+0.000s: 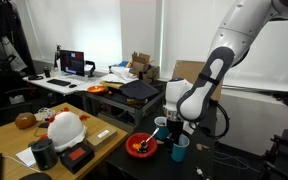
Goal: Pour the things in the blue cup into the red cup
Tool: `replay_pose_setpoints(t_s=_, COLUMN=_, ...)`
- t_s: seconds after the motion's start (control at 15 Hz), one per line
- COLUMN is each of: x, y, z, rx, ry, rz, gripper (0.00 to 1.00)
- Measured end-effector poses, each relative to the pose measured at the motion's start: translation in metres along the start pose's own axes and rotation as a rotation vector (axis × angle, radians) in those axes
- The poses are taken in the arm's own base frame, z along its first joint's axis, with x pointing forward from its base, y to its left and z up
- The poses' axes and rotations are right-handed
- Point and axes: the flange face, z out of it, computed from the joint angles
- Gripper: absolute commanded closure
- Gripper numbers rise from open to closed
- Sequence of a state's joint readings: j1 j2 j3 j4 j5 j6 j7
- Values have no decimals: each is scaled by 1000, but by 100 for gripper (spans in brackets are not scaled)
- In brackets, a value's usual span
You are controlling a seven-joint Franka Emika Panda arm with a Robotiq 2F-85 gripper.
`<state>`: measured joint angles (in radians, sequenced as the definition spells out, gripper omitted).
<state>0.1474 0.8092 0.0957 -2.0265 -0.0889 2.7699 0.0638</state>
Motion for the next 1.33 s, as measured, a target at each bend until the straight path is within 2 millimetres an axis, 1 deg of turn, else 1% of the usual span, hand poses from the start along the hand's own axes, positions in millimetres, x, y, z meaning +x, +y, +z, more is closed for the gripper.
replay_pose_setpoints(t_s=0.07, x=0, y=0, z=0, rx=1, ry=0, rz=1, gripper=58)
replay_pose_setpoints(t_s=0.2, x=1, y=0, z=0, rx=2, ry=2, rz=3, gripper=71)
replay_pose_setpoints(t_s=0.33, x=2, y=0, z=0, rx=3, ry=3, rz=5, gripper=86)
replay_pose_setpoints(t_s=0.4, x=2, y=0, z=-1, rx=3, ry=4, rz=7, gripper=95)
replay_pose_setpoints(t_s=0.47, x=2, y=0, z=-1, rx=5, ry=4, rz=10, gripper=99)
replay_pose_setpoints(t_s=0.67, x=3, y=1, z=-1, rx=11, ry=4, rz=27, gripper=100)
replay_pose_setpoints(t_s=0.73, x=4, y=2, z=-2, rx=12, ry=6, rz=31, gripper=98)
replay_pose_setpoints(t_s=0.93, x=7, y=3, z=-5, rx=12, ry=11, rz=37, gripper=99)
replay_pose_setpoints(t_s=1.33, x=12, y=2, z=-15, rx=5, ry=19, rz=30, gripper=99)
